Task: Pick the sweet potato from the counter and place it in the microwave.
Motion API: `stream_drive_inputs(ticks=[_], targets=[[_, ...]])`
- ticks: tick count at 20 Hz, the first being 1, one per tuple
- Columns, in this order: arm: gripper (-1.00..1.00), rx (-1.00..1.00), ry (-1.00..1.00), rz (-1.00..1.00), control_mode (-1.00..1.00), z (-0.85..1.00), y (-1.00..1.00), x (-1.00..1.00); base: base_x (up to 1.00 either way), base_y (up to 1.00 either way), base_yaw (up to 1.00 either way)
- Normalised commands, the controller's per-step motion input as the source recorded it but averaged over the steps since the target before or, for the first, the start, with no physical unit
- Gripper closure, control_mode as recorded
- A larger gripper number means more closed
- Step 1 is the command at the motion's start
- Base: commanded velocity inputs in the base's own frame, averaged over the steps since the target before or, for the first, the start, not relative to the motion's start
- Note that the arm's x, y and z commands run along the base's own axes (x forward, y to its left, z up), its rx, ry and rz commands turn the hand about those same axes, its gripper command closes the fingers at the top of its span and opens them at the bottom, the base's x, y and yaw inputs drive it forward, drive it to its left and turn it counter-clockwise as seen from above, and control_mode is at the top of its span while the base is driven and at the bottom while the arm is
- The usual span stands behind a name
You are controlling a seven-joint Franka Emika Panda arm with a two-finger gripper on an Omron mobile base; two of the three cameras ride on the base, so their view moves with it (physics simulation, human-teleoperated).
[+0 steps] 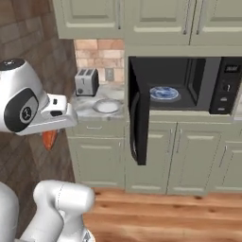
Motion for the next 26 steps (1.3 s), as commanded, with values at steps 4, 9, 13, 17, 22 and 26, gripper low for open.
stream_drive_inputs(ticks=[4,9,13,17,22,26], targets=[[1.0,0.0,0.0,0.0,1.0,0.0,0.0,0.0,-1.0,0.02,-0.27],[1.0,0.0,0.0,0.0,1.0,0.0,0.0,0.0,-0.99,-0.14,-0.26],[1.0,0.0,0.0,0.0,1.0,0.0,0.0,0.0,-0.06,-0.93,-0.26],[1.0,0.0,0.0,0.0,1.0,0.0,0.0,0.0,0.37,-1.0,-0.06],[1.0,0.0,0.0,0.0,1.0,0.0,0.0,0.0,0.45,-0.89,0.06],[1.0,0.0,0.0,0.0,1.0,0.0,0.0,0.0,0.8,-0.58,0.37]])
